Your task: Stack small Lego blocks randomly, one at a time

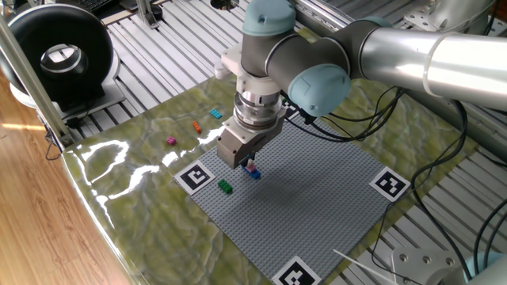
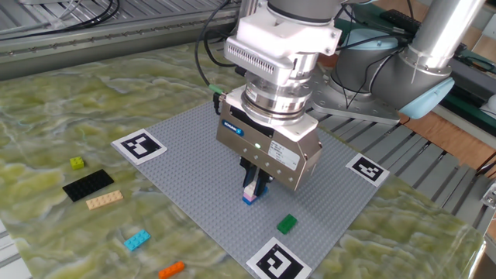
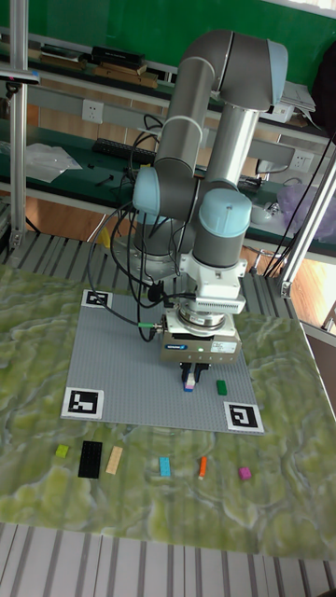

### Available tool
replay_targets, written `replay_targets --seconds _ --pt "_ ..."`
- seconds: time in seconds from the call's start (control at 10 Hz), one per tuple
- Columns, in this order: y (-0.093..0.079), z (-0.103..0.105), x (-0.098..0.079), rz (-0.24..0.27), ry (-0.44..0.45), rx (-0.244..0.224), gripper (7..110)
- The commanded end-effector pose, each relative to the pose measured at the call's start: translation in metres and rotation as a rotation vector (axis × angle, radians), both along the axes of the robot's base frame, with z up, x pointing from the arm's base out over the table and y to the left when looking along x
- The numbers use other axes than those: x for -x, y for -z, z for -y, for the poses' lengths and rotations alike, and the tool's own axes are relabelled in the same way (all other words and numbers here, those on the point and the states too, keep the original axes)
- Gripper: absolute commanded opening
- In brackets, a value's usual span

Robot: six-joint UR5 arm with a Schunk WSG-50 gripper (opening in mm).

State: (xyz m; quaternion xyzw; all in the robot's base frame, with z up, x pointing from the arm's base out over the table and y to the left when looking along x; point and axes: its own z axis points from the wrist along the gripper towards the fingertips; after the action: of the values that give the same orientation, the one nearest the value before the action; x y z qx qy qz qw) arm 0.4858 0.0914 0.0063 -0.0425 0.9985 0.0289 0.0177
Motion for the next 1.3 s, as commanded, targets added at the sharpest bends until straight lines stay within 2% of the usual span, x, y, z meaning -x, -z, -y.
replay_targets --seconds 0.0,0.8,1.2 --pt "-0.0005 -0.0041 -0.0010 -0.001 0.013 -0.016 7" --pt "0.0033 -0.0013 0.0011 -0.007 0.012 -0.037 7" --pt "0.0053 -0.0051 -0.0033 -0.006 0.017 -0.040 7"
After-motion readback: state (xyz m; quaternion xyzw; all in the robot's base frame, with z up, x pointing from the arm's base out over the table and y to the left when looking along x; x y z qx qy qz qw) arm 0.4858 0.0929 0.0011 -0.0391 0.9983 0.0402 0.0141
